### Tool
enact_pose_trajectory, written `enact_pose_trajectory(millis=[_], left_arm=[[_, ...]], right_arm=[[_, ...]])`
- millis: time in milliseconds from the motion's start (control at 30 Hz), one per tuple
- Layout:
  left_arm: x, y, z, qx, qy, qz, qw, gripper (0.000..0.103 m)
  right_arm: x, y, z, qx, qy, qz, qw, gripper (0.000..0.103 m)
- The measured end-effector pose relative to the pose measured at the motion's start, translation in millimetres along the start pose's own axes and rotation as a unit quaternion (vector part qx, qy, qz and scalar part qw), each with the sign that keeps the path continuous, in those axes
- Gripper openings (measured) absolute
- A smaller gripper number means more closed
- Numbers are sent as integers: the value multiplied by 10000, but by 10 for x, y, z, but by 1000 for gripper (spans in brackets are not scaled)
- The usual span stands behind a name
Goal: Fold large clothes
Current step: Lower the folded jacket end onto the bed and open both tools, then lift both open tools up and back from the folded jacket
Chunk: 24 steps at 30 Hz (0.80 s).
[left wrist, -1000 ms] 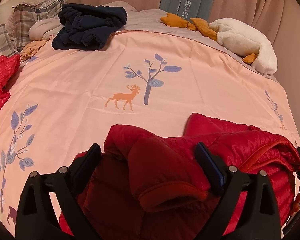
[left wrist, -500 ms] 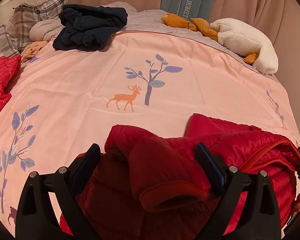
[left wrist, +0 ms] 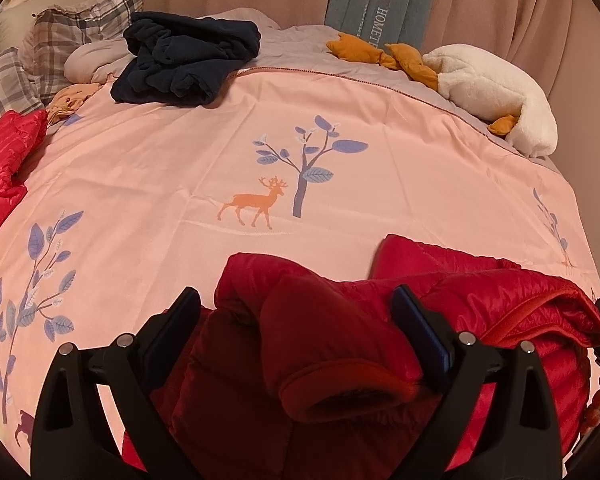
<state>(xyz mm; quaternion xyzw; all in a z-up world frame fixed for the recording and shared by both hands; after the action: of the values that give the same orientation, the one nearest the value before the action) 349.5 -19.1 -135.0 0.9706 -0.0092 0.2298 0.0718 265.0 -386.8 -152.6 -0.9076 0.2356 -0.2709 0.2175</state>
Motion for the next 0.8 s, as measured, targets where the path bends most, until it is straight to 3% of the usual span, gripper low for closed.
enact_pose_trajectory(millis=[600, 800], left_arm=[[140, -287, -322, -2, 492, -681, 9965, 97], [139, -351, -395, 35, 586, -754, 9954, 97]], right_arm=[[39, 153, -385, -93, 487, 261, 9984, 98], [-51, -36, -628, -327, 853, -278, 9954, 98]])
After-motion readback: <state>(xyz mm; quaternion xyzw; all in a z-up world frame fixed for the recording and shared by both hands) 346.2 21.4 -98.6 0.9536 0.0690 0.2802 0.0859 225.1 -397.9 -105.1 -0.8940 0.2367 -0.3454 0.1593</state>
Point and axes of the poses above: each gripper's, at about its wrist camera, not at the fingertips, and z roughly the way its jaws point, y to its right, x to its top, the point moved 4 cm from there along z, roughly the way its jaws point, and after that the axes turned 14 degrees about -y, right-handed, at the moved point
